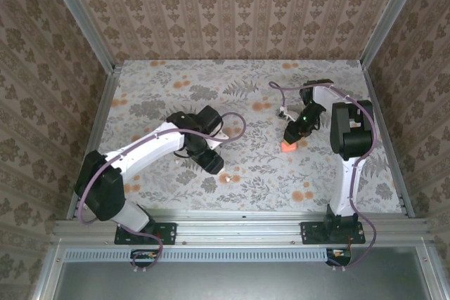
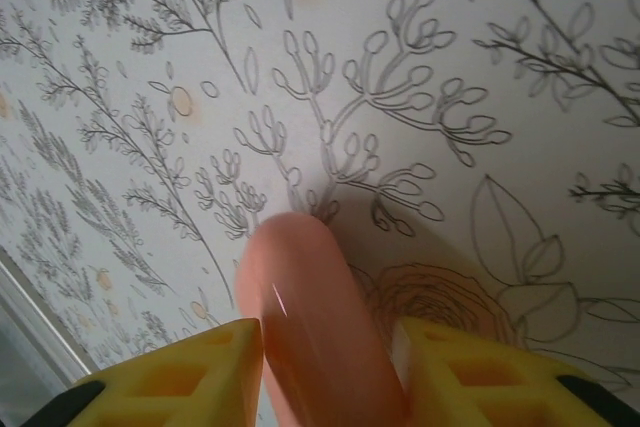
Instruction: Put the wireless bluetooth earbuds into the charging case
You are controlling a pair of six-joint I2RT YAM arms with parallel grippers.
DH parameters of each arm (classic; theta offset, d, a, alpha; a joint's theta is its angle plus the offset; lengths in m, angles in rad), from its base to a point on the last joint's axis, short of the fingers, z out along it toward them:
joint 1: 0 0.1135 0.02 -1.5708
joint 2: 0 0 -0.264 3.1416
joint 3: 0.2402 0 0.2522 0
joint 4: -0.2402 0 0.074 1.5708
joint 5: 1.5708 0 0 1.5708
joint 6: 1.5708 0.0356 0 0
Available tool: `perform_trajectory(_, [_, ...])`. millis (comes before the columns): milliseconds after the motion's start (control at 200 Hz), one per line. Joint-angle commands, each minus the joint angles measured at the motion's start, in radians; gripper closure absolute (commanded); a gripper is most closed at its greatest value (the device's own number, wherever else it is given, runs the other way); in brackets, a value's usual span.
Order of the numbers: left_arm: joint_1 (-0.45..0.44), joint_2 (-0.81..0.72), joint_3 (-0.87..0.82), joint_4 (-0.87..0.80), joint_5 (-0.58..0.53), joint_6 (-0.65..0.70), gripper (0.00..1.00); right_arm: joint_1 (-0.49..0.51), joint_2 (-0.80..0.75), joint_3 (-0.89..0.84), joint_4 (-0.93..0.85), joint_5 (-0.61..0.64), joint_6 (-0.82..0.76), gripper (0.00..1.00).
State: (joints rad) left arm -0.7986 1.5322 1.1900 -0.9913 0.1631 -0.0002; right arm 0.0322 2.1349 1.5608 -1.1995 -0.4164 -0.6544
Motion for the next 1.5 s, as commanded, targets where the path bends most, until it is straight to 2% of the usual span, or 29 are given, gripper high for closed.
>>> perform_trajectory(0, [-0.02,0.02,0.039,-0.084,-0.048,0.06,0.34,-0.006,-0.022,0.023,0.009,0.045,0.009,0.58])
perform_trajectory(285, [-0.026,0.026,0.033,-0.07,-0.037,0.113,0.33,-0.006,-0.111,0.004,0.044,0.062,0.031,0.53])
perform_trajectory(510, [-0.027,0.035,0.041,-0.1,-0.054,0.188,0.33,-0.006,-0.305,-0.09,0.138,-0.039,0.105,0.5])
perform_trajectory(600, [-0.027,0.048,0.046,-0.109,-0.089,0.213,0.33,-0.001,-0.419,-0.189,0.25,-0.127,0.186,0.49])
perform_trajectory(780, [-0.027,0.118,0.066,-0.096,-0.107,0.216,0.34,0.055,-0.658,-0.506,0.705,-0.282,0.452,0.48])
perform_trajectory(875, [-0.028,0.165,0.078,-0.065,-0.126,0.226,0.34,0.116,-0.735,-0.62,0.861,-0.268,0.519,0.48])
perform_trajectory(1060, [-0.028,0.252,0.117,-0.032,-0.136,0.251,0.34,0.206,-0.808,-0.684,0.887,-0.169,0.526,0.47])
perform_trajectory(1175, [-0.028,0.299,0.141,-0.028,-0.149,0.256,0.34,0.219,-0.838,-0.716,0.904,-0.154,0.526,0.47])
perform_trajectory(1495, [-0.033,0.363,0.158,0.001,-0.097,0.258,0.36,0.222,-0.889,-0.748,0.919,-0.135,0.53,0.47])
